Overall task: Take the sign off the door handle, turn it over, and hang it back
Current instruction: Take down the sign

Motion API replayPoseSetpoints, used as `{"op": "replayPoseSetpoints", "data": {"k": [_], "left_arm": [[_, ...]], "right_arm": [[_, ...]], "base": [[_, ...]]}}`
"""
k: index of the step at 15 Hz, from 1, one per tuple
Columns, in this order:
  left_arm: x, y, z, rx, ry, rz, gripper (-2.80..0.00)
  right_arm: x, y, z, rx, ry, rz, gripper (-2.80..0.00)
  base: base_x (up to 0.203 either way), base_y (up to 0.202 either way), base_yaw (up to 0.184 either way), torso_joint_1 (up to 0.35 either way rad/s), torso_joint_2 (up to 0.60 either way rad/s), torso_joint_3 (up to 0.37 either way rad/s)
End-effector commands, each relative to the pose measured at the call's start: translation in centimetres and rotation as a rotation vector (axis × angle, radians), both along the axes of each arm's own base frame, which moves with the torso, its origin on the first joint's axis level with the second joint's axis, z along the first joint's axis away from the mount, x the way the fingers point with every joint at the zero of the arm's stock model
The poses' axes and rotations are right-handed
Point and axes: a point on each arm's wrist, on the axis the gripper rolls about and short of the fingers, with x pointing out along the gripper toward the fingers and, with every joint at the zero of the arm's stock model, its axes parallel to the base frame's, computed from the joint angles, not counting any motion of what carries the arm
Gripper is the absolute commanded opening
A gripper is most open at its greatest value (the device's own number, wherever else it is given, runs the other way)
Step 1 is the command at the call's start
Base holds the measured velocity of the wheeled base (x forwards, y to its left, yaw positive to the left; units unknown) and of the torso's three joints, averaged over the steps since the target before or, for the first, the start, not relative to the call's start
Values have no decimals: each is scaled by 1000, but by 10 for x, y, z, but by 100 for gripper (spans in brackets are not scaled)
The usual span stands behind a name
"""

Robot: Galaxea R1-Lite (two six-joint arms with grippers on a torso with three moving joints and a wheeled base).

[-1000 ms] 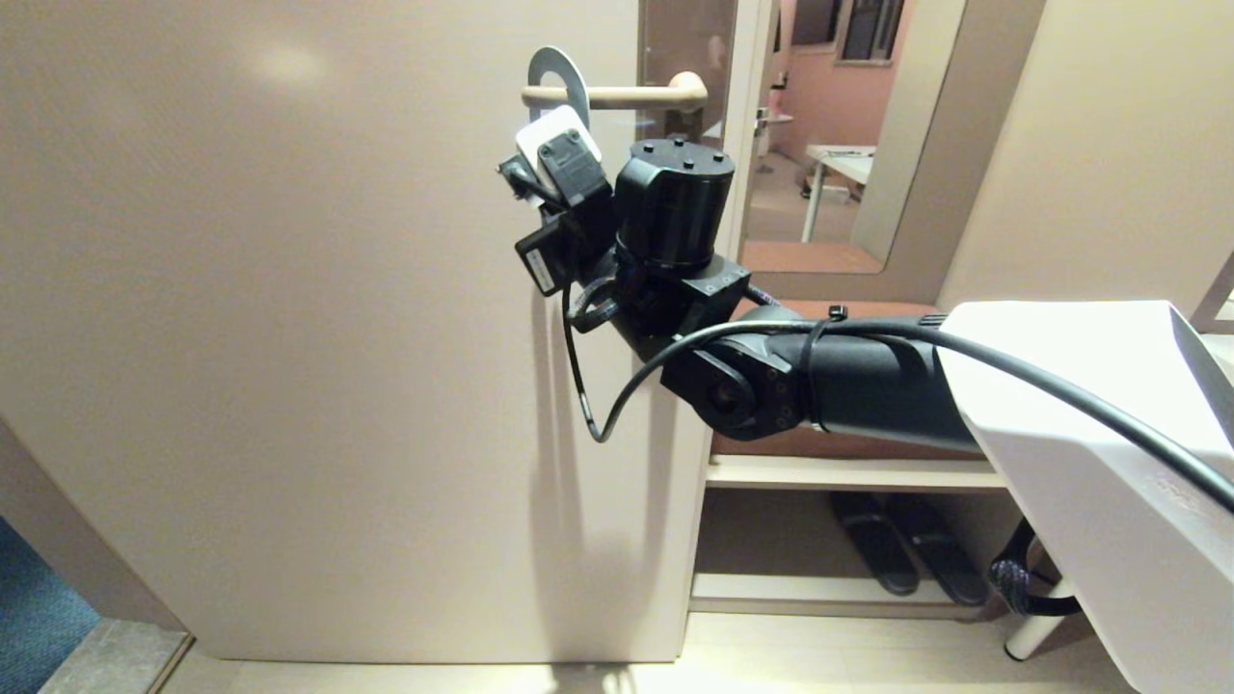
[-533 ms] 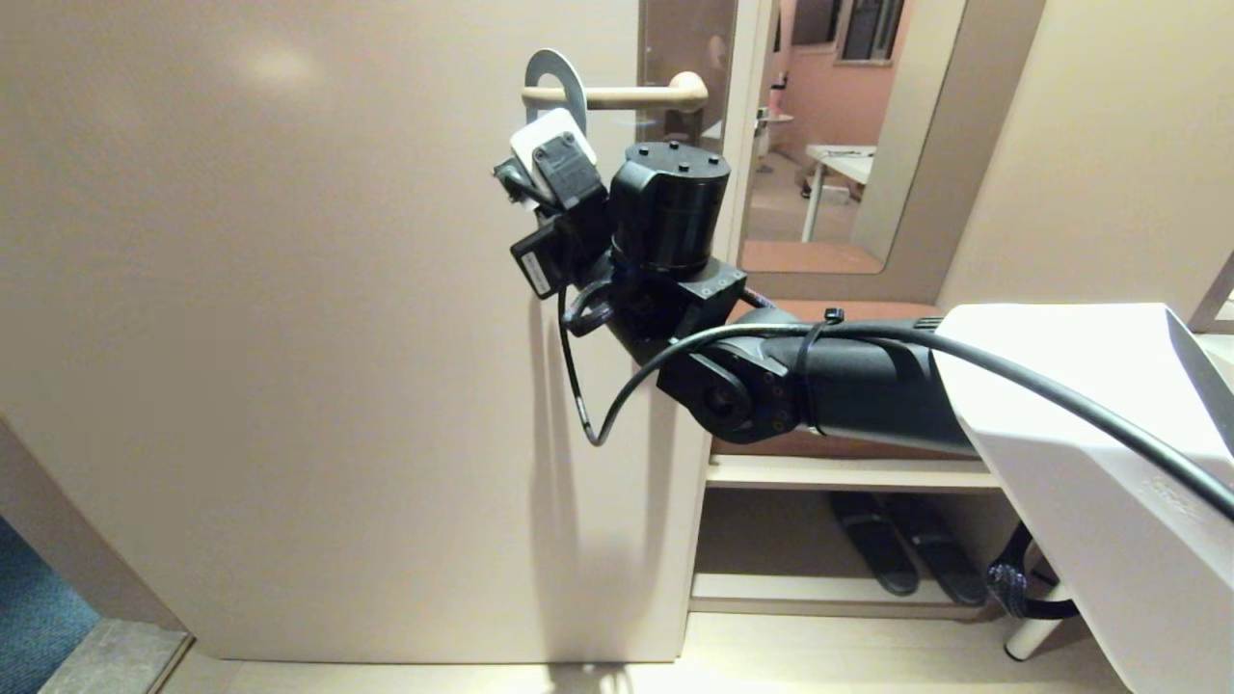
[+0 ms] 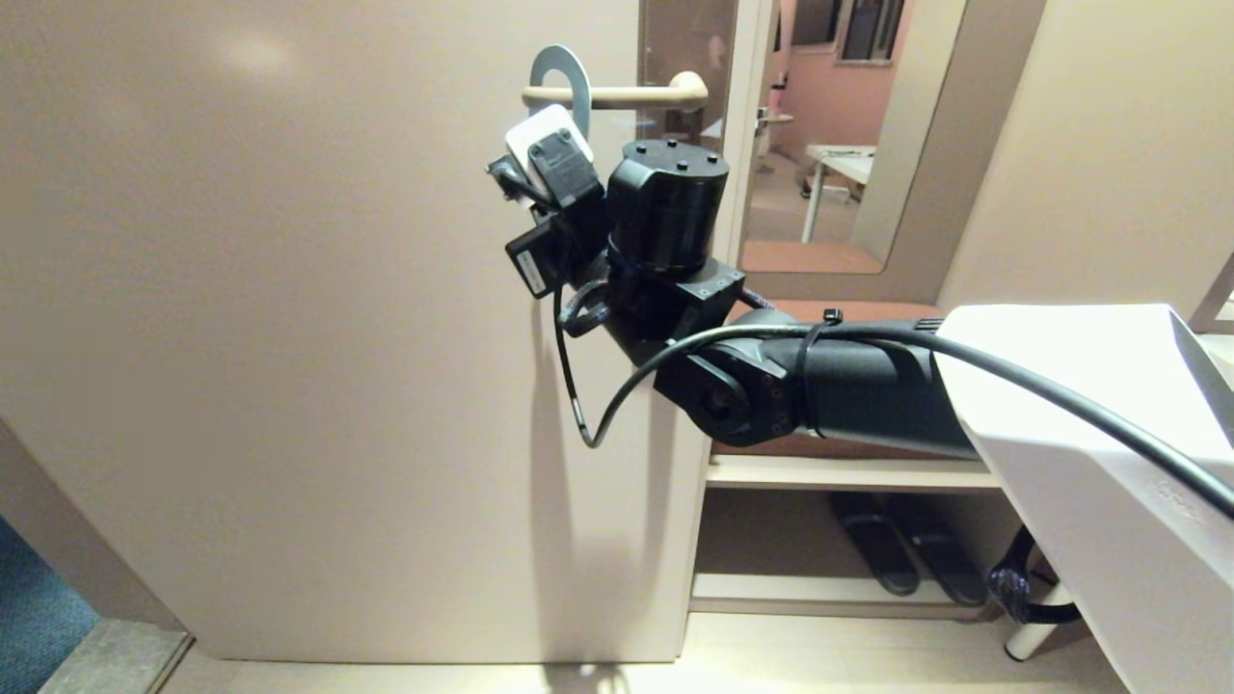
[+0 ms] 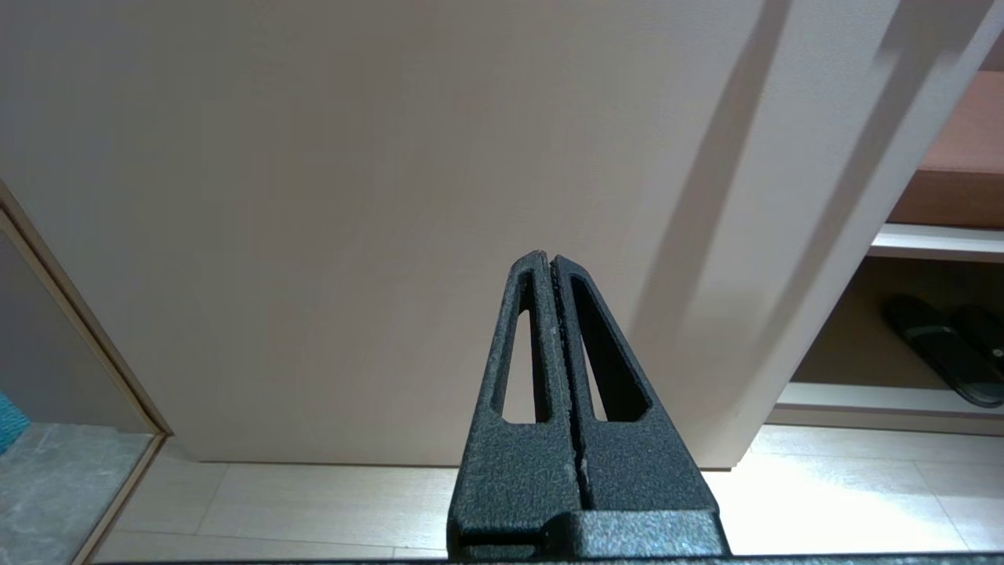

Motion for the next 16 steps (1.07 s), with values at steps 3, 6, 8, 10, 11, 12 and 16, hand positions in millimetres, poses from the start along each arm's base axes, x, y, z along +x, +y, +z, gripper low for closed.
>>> {"op": "replayPoseSetpoints", "data": {"k": [3,6,8,10,11,12,16], "left_arm": [[0,0,0,-1,0,0,-280],[0,0,0,-1,0,0,-280],[0,0,0,-1,0,0,-280],[0,0,0,-1,0,0,-280],[0,0,0,-1,0,0,-280],[0,0,0,-1,0,0,-280],[0,0,0,-1,0,0,-280]], "right_arm": [[0,0,0,-10,-8,-11,-280],[0,0,0,-42,-26,-19,-280],[0,0,0,-59,-35,-23,-280],[-2,3,-1,-61,-37,-17,-280],[-2,3,-1,-61,-37,-14,-280],[-2,4,-2,-64,-38,-15,-280],[-3,6,-3,-67,-37,-10,-280]], "base": [[0,0,0,0,0,0],[0,0,0,0,0,0],[0,0,0,0,0,0],[0,0,0,0,0,0],[0,0,0,0,0,0],[0,0,0,0,0,0],[0,0,0,0,0,0]]}}
